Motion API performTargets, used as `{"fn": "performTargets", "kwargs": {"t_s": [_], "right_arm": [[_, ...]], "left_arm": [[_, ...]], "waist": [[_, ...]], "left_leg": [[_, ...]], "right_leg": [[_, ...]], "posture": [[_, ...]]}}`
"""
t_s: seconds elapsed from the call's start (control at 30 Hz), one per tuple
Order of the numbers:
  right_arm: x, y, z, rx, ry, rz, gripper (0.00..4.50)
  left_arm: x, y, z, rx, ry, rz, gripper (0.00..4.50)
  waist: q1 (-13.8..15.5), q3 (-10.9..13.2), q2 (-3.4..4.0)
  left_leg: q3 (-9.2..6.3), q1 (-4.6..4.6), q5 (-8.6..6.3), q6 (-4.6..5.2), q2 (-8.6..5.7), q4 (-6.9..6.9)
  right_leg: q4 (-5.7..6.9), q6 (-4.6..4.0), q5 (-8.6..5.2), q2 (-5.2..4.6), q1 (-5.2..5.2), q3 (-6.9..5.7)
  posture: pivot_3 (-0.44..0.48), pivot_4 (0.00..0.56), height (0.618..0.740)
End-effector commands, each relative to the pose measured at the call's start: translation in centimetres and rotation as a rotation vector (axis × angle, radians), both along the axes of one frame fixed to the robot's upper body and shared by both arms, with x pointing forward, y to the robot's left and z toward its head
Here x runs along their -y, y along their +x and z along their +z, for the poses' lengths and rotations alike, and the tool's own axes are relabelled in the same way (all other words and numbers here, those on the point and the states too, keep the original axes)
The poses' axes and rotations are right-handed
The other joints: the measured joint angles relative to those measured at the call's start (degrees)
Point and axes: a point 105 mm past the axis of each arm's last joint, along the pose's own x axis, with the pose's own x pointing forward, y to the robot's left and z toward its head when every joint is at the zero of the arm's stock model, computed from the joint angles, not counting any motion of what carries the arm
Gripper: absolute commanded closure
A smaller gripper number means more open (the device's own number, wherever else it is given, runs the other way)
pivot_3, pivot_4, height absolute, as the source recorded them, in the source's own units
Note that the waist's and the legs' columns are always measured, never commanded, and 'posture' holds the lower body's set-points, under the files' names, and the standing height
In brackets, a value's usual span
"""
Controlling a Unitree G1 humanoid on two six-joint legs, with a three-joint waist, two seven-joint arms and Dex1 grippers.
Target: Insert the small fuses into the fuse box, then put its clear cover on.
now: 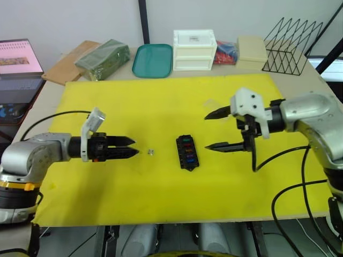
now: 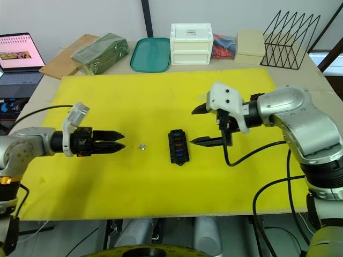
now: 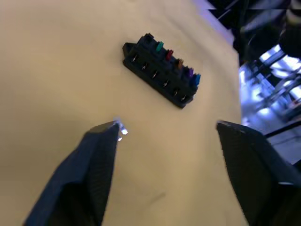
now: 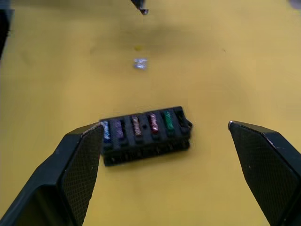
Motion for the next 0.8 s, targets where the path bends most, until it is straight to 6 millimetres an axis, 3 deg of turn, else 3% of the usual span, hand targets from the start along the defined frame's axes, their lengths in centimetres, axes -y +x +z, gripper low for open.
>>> {"fn": "performTargets", "kwargs": {"t_s": [0.03, 0.07, 0.3, 0.8], "right_arm": [[-1.0, -0.1, 1.0, 0.059, 0.004, 0.041, 0.00], [-1.2, 0.0, 1.0, 0.060, 0.007, 0.044, 0.00], [-1.8, 0.1, 1.3, 0.066, 0.015, 0.062, 0.00], [-1.6, 0.0, 1.0, 0.084, 0.001, 0.050, 0.00]], "left_arm": [[0.1, 0.0, -0.1, -0.108, -0.014, 0.005, 2.00], [0.2, 0.3, -0.2, -0.163, -0.030, 0.021, 2.29], [0.7, 2.0, -1.4, -0.411, -0.079, 0.097, 2.29], [1.3, 2.4, -4.0, -0.444, -0.002, 0.099, 2.29]], "waist": [[0.0, 0.0, 0.00], [-0.1, 0.0, 0.00], [-0.3, 0.0, -0.03], [-0.5, 0.0, -0.02]], "left_leg": [[0.00, 0.00, 0.00, 0.00, 0.00, 0.00], [0.00, 0.01, 0.00, -0.01, 0.00, 0.00], [-0.06, 0.02, 0.04, -0.06, -0.03, 0.00], [-0.06, 0.00, 0.05, -0.09, -0.05, 0.00]], "right_leg": [[0.01, 0.00, 0.00, 0.00, 0.00, 0.00], [0.03, 0.00, 0.00, 0.00, -0.01, 0.00], [0.07, 0.00, 0.00, 0.01, -0.04, 0.00], [0.09, 0.00, 0.00, -0.02, -0.08, 0.01]], "posture": [[0.000, 0.150, 0.740], [0.000, 0.150, 0.740], [0.000, 0.150, 0.740], [0.000, 0.150, 0.740]]}}
